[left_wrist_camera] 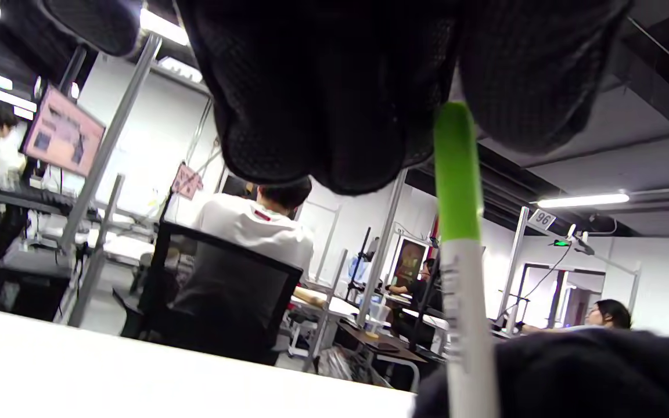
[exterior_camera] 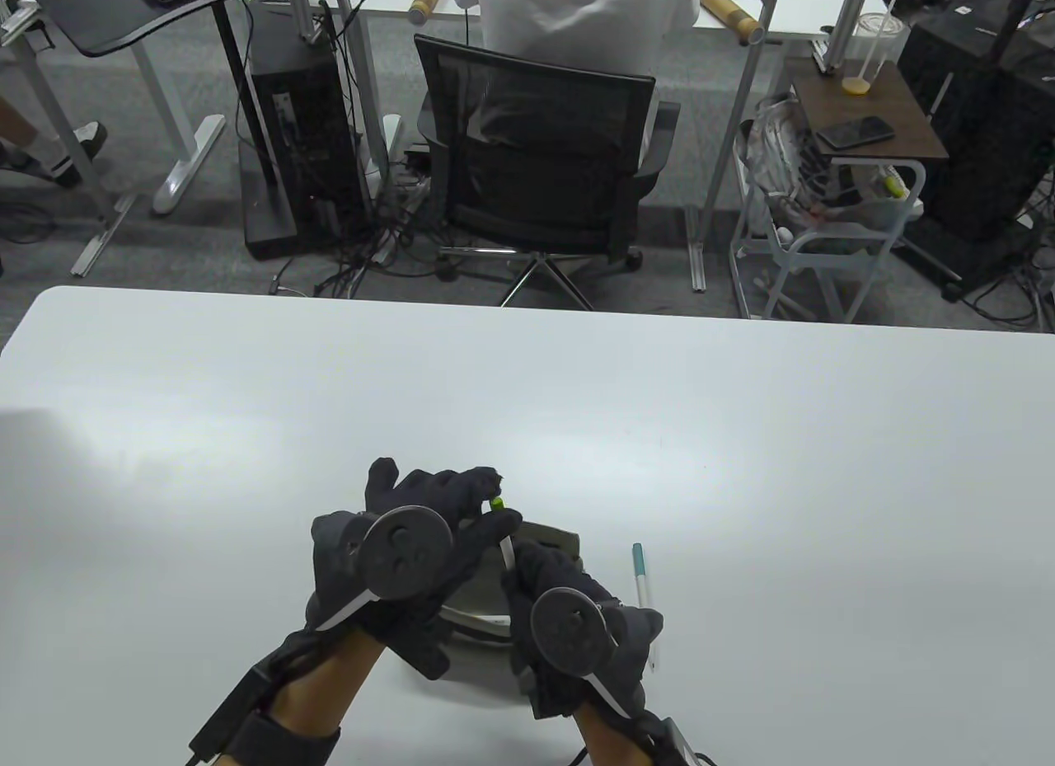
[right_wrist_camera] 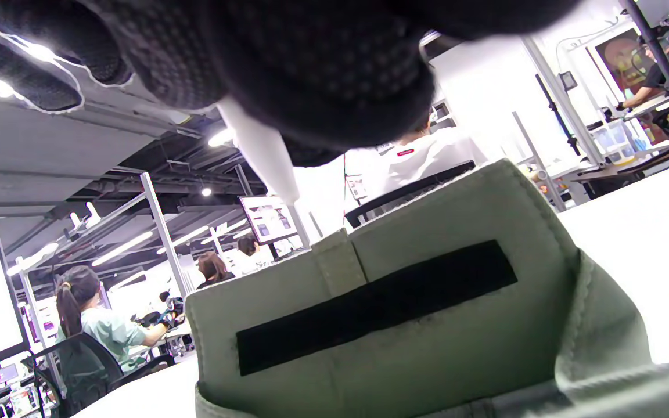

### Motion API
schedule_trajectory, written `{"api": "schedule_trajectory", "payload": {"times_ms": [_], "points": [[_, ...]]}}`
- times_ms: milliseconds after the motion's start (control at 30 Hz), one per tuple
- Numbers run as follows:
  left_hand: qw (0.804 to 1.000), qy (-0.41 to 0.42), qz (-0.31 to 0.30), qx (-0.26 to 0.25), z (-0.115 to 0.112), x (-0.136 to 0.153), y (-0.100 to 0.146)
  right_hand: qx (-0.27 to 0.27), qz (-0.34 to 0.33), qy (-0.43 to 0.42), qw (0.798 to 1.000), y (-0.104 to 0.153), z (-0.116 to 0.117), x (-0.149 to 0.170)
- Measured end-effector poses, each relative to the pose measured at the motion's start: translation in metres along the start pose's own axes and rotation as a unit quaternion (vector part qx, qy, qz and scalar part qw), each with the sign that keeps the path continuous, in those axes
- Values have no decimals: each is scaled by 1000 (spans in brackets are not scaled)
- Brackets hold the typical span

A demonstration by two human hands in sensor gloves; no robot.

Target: Twist to extend twist pen refills

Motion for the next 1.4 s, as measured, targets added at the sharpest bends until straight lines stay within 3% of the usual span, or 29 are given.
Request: {"api": "schedule_trajectory", "payload": {"times_ms": [533,700,900,1200,1400], "points": [[998,44,-31,23,-4,-5,-6,-7,6,-14,1000,0,0,2],[989,126,-61,47,-11,3,-9,-9,12,-22,1000,-1,0,2],[964,248,-76,65,-20,17,-10,-18,15,-36,999,-2,2,4],[976,205,-75,15,-9,22,-9,-6,14,-56,998,-1,0,4],[995,96,18,2,7,60,-10,-3,17,-19,1000,0,3,7]]}}
Point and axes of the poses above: the tracker on the back of each hand, its own x axis roughly to the little-finger side, its own y axis roughly from the fingertips to the wrist, z = x × y, the point moved 1 cm from there along -y, roughly from the wrist to the fingertips, and after that the axes turned 6 degrees about -z, right-handed, at the moved point
